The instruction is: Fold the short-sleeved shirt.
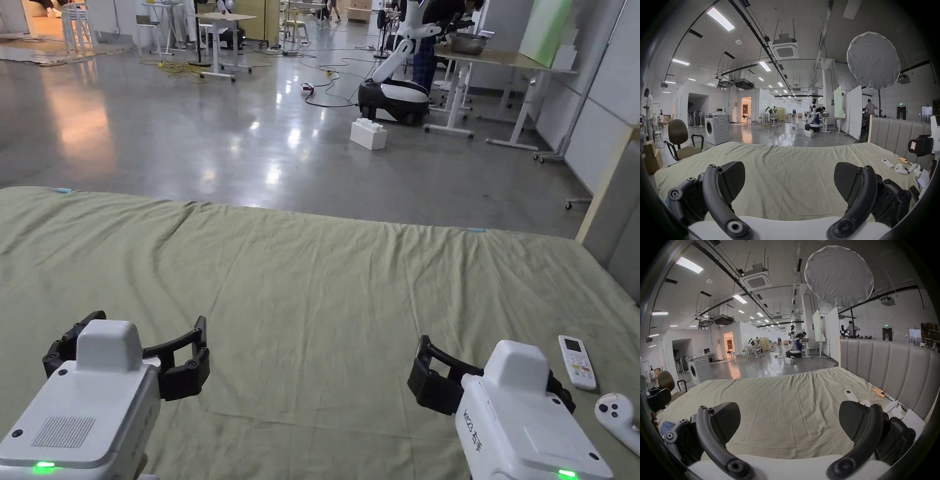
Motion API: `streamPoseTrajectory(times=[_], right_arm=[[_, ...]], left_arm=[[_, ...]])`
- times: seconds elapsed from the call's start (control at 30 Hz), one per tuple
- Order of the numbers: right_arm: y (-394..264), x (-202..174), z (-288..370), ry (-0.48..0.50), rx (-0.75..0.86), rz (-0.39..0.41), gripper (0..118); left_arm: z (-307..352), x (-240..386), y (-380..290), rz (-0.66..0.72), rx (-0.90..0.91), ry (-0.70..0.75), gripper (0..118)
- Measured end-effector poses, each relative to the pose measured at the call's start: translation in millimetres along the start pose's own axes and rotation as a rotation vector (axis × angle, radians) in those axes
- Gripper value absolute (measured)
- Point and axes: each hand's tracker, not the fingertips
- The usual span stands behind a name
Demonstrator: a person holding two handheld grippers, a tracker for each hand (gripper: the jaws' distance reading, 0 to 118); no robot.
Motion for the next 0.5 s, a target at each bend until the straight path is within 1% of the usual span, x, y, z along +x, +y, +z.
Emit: streamPoseTrajectory(times=[0.1, 0.27, 0.5], right_arm=[[4, -4, 1, 0.01, -0.017, 0.009, 118], [7, -12, 0, -0.032, -0.06, 0.026, 118], [6, -8, -4, -0.03, -0.112, -0.02, 118]], left_arm=[[0, 2, 2, 0.012, -0.005, -0.016, 110], [-1, 5, 3, 0.01, -0.018, -0.017, 110], [-1, 5, 2, 0.015, -0.007, -0.044, 110]])
